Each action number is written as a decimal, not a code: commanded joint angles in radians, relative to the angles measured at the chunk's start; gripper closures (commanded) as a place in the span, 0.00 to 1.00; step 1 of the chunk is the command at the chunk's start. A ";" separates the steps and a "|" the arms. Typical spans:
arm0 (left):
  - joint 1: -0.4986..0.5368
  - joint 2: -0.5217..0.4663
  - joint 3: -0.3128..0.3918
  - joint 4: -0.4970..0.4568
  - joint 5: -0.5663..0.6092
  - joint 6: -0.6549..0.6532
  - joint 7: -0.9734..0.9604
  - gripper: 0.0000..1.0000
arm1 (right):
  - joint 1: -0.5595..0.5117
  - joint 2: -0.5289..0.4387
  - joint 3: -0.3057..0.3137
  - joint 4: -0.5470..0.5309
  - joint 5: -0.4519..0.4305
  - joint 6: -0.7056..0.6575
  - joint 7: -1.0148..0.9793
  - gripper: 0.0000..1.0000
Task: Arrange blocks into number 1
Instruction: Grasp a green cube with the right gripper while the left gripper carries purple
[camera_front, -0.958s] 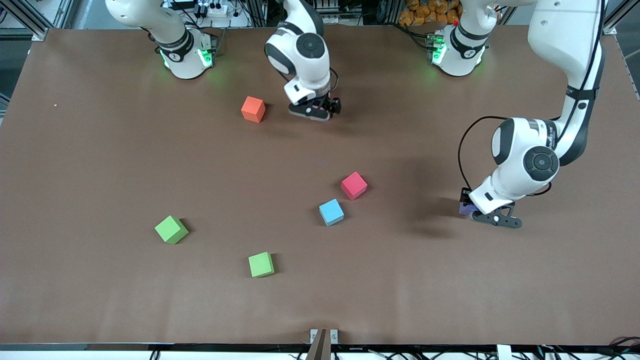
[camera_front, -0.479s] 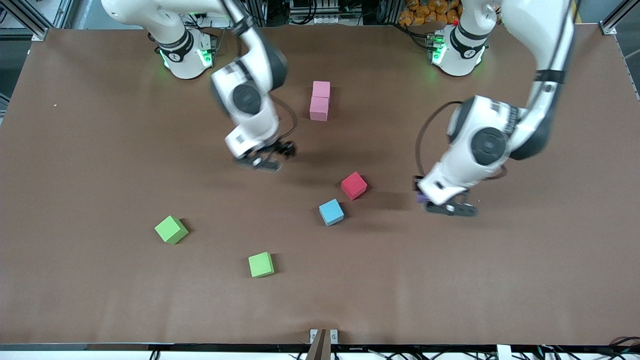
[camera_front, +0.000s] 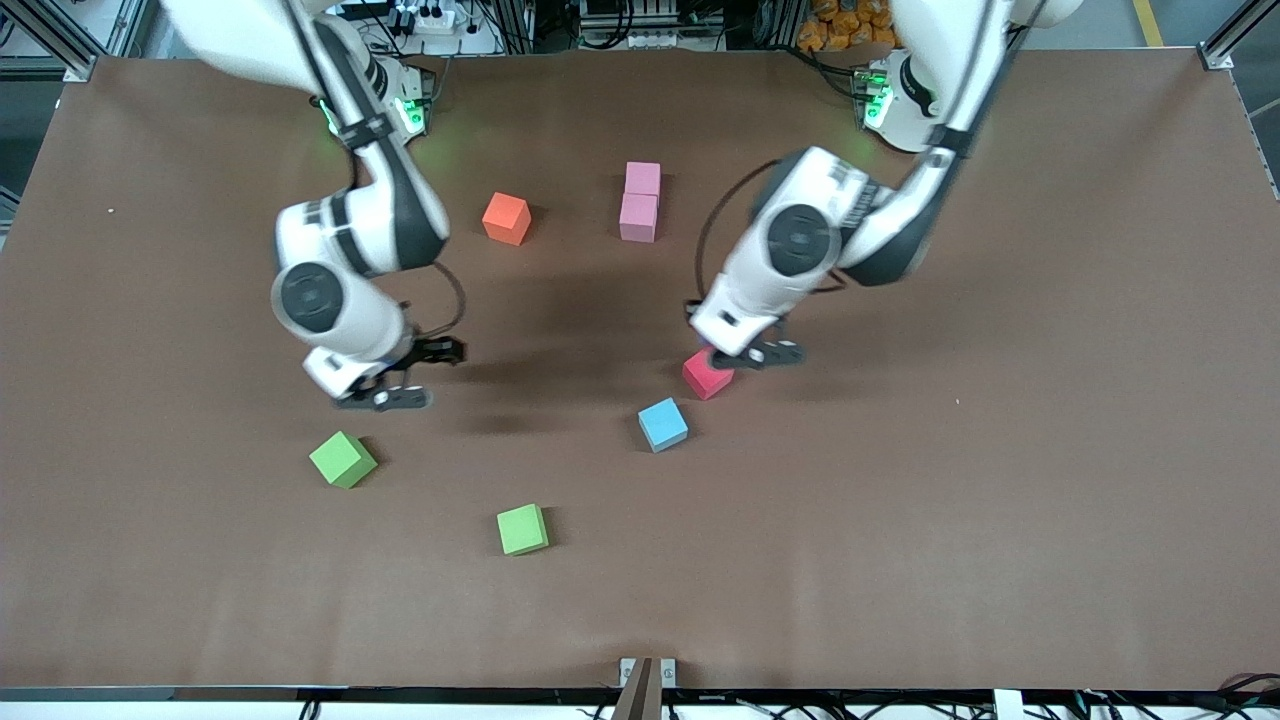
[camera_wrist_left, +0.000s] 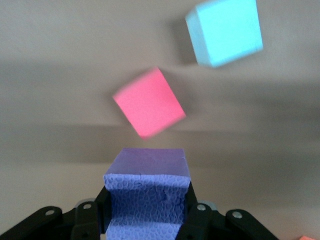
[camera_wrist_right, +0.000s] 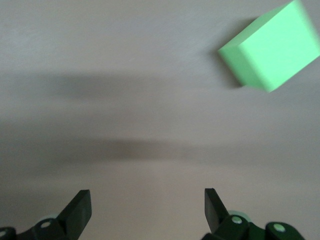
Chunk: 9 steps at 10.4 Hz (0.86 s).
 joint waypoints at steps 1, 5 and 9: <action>-0.069 0.071 -0.018 0.038 -0.030 0.017 -0.091 1.00 | -0.085 0.066 0.015 0.142 -0.036 -0.049 -0.245 0.00; -0.140 0.122 -0.079 0.025 -0.024 0.074 -0.226 1.00 | -0.140 0.180 0.015 0.302 -0.025 -0.037 -0.637 0.00; -0.138 0.118 -0.176 -0.035 0.114 0.091 -0.315 1.00 | -0.232 0.263 0.024 0.353 -0.008 0.027 -0.864 0.00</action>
